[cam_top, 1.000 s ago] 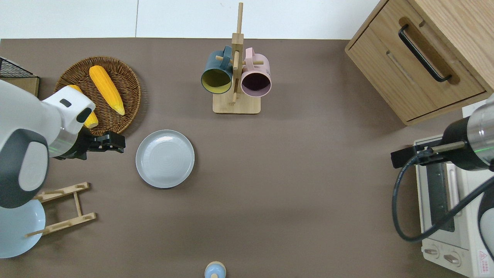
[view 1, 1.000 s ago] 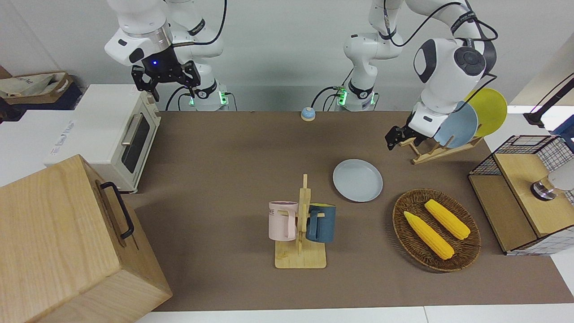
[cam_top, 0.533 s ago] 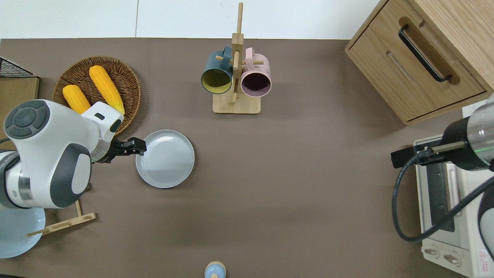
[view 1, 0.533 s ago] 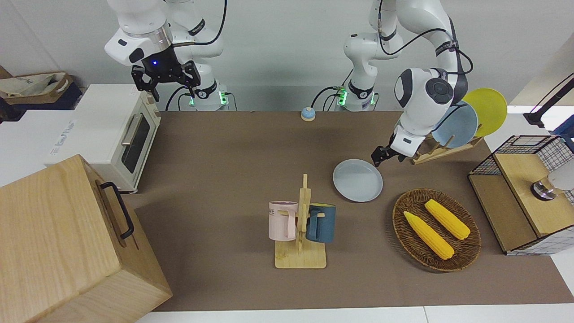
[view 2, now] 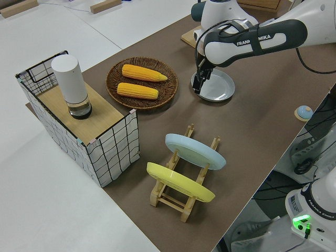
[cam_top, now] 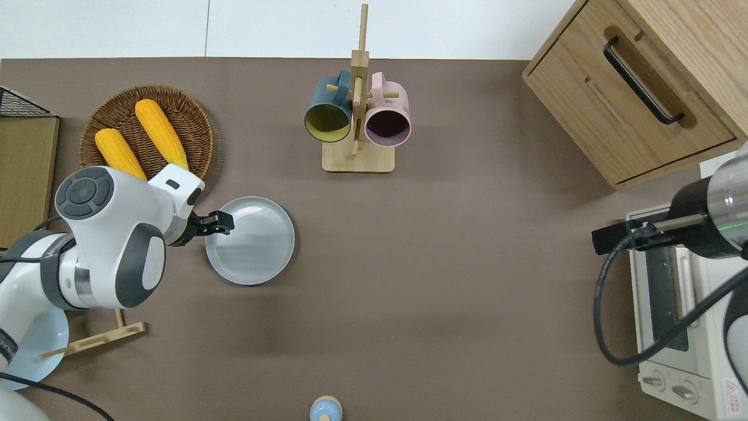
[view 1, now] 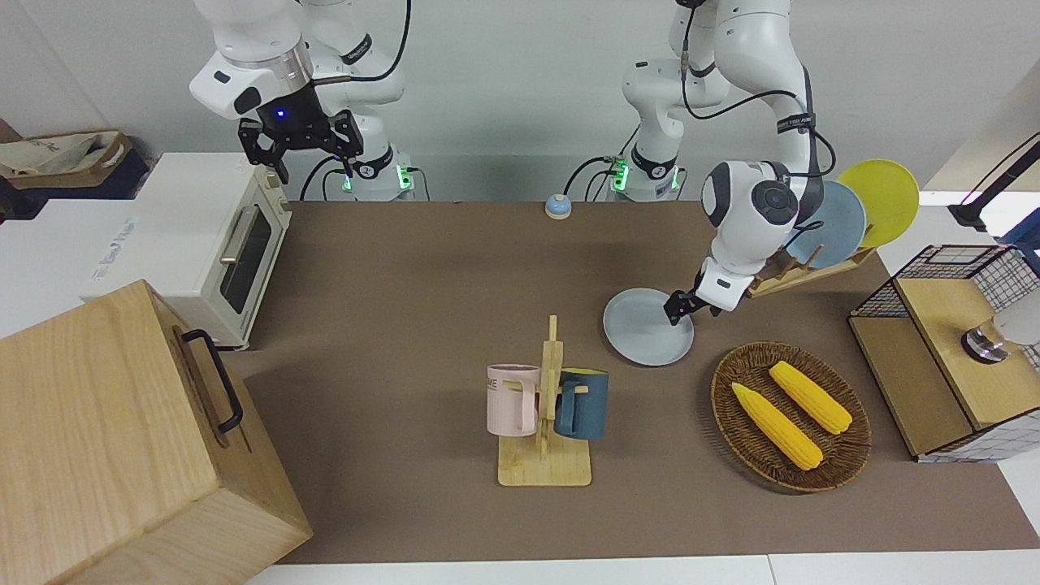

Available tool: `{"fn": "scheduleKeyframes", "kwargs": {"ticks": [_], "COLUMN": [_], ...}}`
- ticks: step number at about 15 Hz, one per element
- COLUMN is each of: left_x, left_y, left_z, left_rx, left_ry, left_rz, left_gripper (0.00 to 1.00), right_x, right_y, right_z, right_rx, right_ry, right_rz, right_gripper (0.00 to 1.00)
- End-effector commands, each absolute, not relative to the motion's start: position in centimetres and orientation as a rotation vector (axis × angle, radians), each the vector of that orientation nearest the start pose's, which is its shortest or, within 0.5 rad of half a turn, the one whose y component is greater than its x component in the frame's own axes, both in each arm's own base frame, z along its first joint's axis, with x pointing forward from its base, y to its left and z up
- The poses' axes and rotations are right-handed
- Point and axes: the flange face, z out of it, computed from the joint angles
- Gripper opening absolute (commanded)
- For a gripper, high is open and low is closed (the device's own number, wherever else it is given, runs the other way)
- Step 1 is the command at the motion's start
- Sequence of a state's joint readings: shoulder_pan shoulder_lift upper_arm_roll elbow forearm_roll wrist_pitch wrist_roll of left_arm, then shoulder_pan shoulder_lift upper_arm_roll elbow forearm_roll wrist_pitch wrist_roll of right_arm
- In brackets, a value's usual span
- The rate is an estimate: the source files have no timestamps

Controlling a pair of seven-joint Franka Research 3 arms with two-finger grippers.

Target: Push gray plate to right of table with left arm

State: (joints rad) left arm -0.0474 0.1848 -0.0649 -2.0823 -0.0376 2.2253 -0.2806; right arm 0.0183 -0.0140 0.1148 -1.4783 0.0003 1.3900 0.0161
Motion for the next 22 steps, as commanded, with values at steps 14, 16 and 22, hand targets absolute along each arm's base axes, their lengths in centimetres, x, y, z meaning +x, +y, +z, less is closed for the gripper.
{"fn": "scheduleKeyframes", "kwargs": {"ticks": [14,16,22], "left_x": [56.7,56.7,56.7], "left_y": [-6.2,-6.3,-6.7], "left_z": [28.8,29.0,28.9], "left_rx": [-3.155,-3.150,-3.148], "left_ry": [-0.350,-0.386,-0.382], "left_rz": [0.113,0.116,0.121], "left_gripper": [0.42,0.25,0.00], "right_x": [52.4,52.4,52.4], "right_y": [7.0,7.0,7.0], "right_z": [66.4,66.4,66.4], "right_rx": [-3.137,-3.137,-3.139], "right_ry": [-0.160,-0.160,-0.160], "right_rz": [0.123,0.123,0.123], "right_gripper": [0.983,0.983,0.983]}}
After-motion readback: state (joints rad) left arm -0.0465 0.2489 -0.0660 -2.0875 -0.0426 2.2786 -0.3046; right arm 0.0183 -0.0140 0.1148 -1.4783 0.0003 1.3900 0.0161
